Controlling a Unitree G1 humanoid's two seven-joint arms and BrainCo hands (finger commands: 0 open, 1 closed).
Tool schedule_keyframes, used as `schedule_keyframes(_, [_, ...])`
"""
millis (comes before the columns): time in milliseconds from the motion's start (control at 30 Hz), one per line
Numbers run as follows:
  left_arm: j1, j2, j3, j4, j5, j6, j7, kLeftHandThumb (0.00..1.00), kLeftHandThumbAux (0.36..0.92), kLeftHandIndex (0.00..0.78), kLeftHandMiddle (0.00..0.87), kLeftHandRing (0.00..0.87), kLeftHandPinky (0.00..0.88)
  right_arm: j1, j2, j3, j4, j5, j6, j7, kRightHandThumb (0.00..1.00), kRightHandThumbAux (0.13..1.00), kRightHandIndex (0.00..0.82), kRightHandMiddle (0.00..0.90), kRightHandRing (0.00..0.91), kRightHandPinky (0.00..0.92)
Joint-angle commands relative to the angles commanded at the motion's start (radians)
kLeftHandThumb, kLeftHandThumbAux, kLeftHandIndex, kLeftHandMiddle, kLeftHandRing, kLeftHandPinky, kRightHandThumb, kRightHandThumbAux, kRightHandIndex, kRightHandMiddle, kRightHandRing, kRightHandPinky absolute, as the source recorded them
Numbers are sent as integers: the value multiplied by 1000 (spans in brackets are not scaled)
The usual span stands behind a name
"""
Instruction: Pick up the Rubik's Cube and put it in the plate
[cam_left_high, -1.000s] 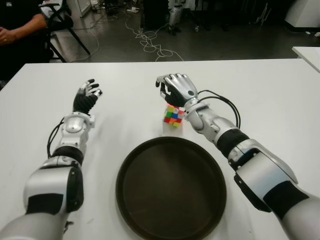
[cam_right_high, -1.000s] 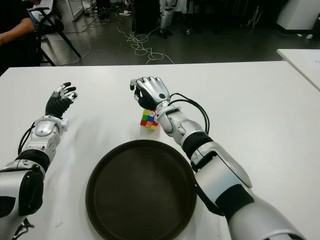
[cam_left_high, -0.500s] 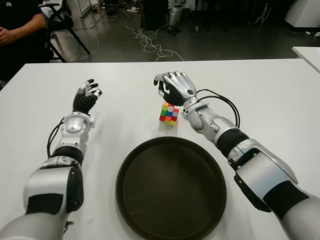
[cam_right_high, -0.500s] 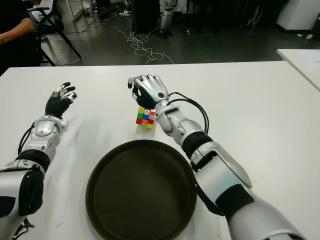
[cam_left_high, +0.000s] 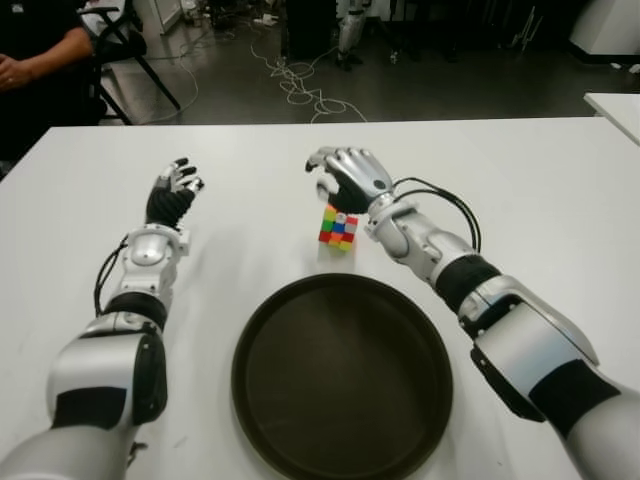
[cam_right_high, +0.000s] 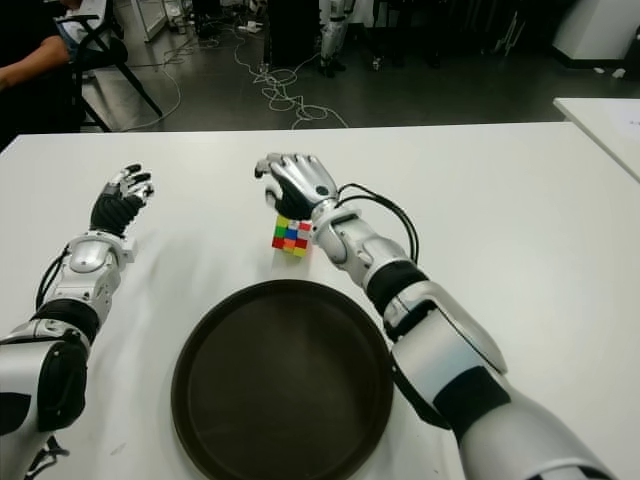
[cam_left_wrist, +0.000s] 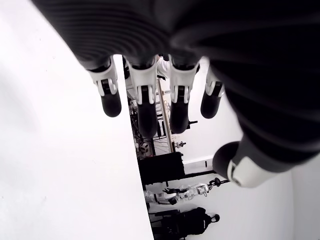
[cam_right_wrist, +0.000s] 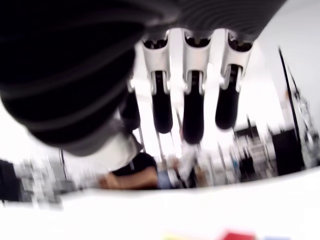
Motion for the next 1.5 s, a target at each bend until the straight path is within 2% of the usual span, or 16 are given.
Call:
schedule_keyframes(167, [0, -1, 2, 0, -2, 1, -1, 156, 595, 84, 159, 132, 89, -3, -5, 18, -3, -8, 18, 34, 13, 550, 4, 4, 5, 5])
schedule_keyframes(367, [-1, -2, 2, 0, -1, 0, 3, 169, 599, 81, 156, 139, 112, -5, -2, 25, -3, -4, 36, 56, 1, 487, 0, 0, 0, 0])
schedule_keyframes(500, [0, -2, -1, -1, 2, -3, 5, 169, 593, 70, 145, 124, 89, -4, 2, 27, -1, 1, 45, 62, 0, 445, 0, 0, 0, 0])
schedule_keyframes(933, [1, 1, -4, -1, 5, 3, 3, 154, 609, 77, 159, 134, 95, -4, 22, 45, 41, -3, 52, 107, 40, 360, 0, 0, 0, 0])
schedule_keyframes(1267, [1, 2, -7, 0, 7, 4, 4, 151, 600, 97, 181, 159, 118, -1, 38, 64, 73, -9, 55, 114, 53, 334, 0, 0, 0, 0])
schedule_keyframes(1500, [2, 2, -2, 0, 0, 3, -6, 154, 592, 87, 165, 144, 105, -3, 43, 71, 80, -4, 58, 121, 61, 325, 0, 0, 0, 0])
